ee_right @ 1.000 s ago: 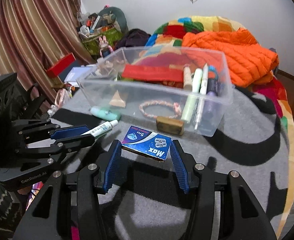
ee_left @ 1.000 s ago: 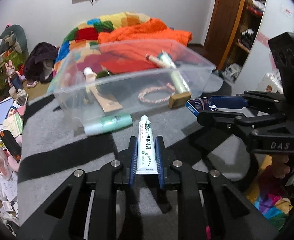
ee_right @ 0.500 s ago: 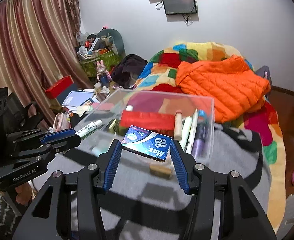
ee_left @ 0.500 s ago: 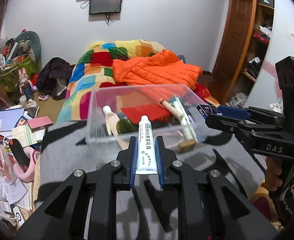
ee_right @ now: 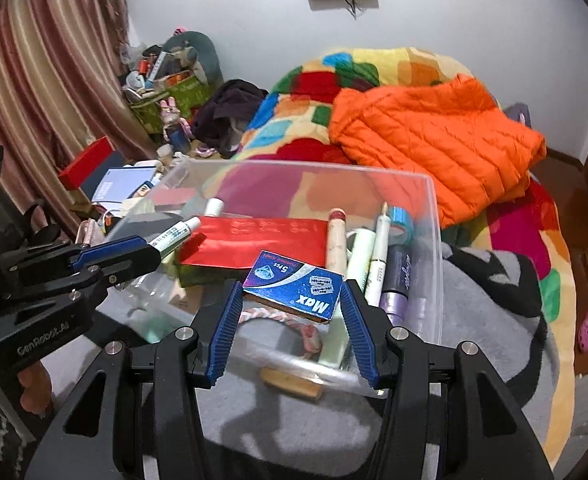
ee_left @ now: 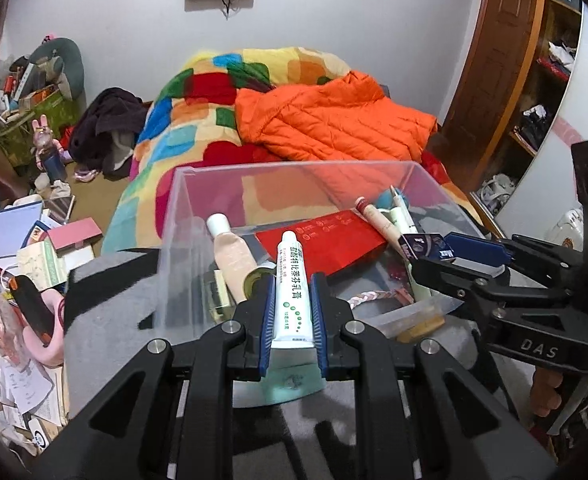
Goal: Organize objects
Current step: 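Carry the toothpaste tube and blue Max box into the clear box and open both tools, then grasp the mint-green bottle with the left tool while the right tool grasps the wooden block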
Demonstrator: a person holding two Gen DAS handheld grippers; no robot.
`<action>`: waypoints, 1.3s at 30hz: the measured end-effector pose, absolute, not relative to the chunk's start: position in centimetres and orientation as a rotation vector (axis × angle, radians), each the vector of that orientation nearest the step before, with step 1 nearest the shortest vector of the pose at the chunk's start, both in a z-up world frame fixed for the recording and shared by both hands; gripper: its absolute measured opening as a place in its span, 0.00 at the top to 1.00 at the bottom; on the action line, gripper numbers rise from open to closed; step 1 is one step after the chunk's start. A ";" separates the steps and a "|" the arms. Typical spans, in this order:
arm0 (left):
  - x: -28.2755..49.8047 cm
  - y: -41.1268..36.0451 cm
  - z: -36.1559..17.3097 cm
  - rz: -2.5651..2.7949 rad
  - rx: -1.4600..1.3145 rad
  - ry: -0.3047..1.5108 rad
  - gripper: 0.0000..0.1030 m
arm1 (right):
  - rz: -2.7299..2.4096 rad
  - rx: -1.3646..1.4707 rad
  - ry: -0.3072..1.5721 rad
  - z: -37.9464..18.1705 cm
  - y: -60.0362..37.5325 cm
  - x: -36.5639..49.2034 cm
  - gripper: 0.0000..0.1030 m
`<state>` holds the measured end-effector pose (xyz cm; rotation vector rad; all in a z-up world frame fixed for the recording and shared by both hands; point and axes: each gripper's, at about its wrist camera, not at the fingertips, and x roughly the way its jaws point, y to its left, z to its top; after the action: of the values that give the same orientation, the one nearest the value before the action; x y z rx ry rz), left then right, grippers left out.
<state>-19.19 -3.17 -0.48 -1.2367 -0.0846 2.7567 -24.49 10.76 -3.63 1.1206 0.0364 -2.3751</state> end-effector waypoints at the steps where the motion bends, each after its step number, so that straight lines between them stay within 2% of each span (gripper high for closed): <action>1: -19.2 -3.0 -0.5 2.758 -1.232 -0.082 0.83 | -2.376 1.128 0.038 -3.9 10.8 -24.7 0.54; 8: -18.9 -2.3 -0.1 2.741 -1.217 -0.081 0.81 | -2.372 1.129 0.070 -3.9 10.4 -24.6 0.53; 10: -18.5 -2.2 0.1 2.739 -1.206 -0.082 0.71 | -2.362 1.121 0.067 -3.6 10.5 -24.2 0.53; 18: -15.5 -2.4 1.7 2.771 -1.114 -0.072 0.43 | -2.380 1.044 0.089 -2.0 11.4 -21.7 0.49; 27: -12.5 -4.0 0.4 2.801 -1.163 -0.052 0.22 | -2.397 1.013 0.096 -1.9 13.3 -18.2 0.44; 30: -12.3 -4.5 -1.2 2.778 -1.235 -0.066 0.20 | -2.387 1.061 0.078 -3.3 13.5 -17.9 0.41; 39: -13.1 -4.3 -4.7 2.722 -1.392 -0.032 0.20 | -2.336 1.270 0.025 -7.5 11.5 -20.3 0.41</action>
<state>-13.09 -4.29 -4.71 -1.3919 -0.0322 2.7220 -20.27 11.51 -7.45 1.2696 0.0254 -2.3358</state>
